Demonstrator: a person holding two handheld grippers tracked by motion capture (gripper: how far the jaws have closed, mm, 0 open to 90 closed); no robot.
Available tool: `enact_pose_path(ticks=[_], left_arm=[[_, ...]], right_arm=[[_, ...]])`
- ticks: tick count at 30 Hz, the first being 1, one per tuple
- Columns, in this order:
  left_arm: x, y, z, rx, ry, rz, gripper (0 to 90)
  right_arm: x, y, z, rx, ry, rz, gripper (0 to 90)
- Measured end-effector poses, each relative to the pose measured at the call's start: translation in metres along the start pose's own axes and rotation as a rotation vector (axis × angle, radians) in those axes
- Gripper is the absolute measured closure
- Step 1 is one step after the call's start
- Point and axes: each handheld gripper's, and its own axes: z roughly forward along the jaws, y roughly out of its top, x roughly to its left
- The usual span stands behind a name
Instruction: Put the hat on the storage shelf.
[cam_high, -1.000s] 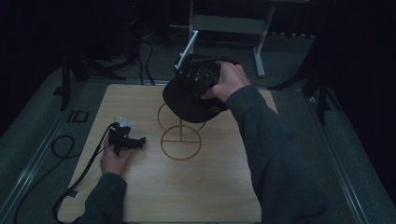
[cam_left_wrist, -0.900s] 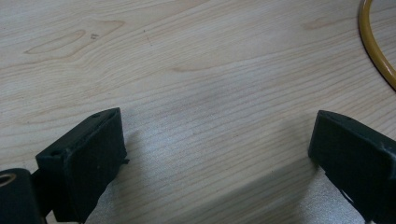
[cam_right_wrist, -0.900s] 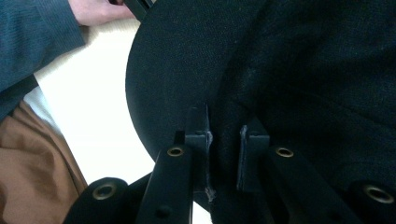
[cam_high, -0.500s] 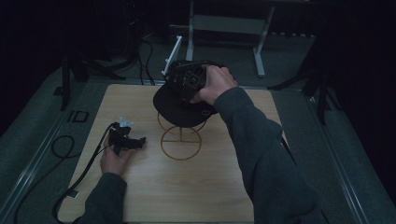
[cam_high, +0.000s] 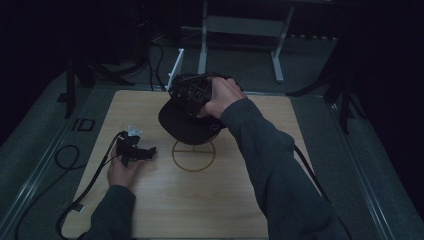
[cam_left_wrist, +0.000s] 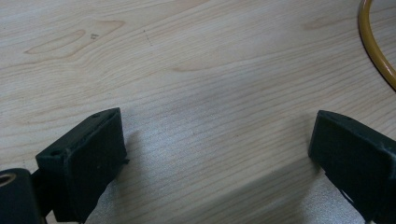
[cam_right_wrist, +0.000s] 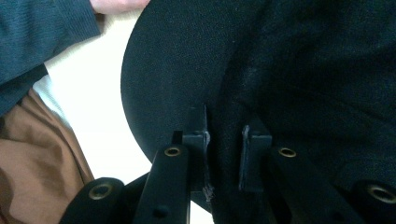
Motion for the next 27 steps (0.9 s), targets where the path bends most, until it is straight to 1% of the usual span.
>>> enact_pose_path(ticks=[7,12,17,21,23,24,26,27], left_arm=[[0.0,-0.0001,-0.0001,0.0,0.001,0.001,3.4],[-0.0001,-0.0001,-0.0001,0.0,-0.001,-0.001,3.4],[-0.0004,-0.0002,0.0001,-0.003,-0.001,-0.005,3.4],[-0.0006,-0.0002,0.0003,-0.006,0.001,-0.007,3.4],[-0.0005,-0.0002,0.0002,-0.005,0.0,-0.006,3.4],[-0.0003,-0.0001,0.0001,-0.003,-0.001,-0.004,3.4],[-0.0001,-0.0001,-0.0001,0.0,-0.001,-0.001,3.4],[-0.0001,-0.0001,-0.0001,0.0,-0.001,-0.001,3.4]], right_arm=[[-0.0011,-0.0001,0.0047,0.007,0.006,-0.001,75.7],[-0.0019,-0.0009,0.007,0.002,0.019,0.01,73.2],[0.0001,-0.0004,0.0078,0.004,0.032,0.002,66.8],[0.0007,-0.0006,0.008,0.002,0.04,-0.002,64.9],[0.0013,-0.0009,0.0075,-0.004,0.036,-0.001,63.7],[0.001,-0.0013,0.0068,-0.01,0.032,-0.007,65.7],[0.0009,-0.0017,0.0041,-0.039,0.053,-0.004,63.5],[0.0009,-0.0017,0.0041,-0.039,0.053,-0.004,63.5]])
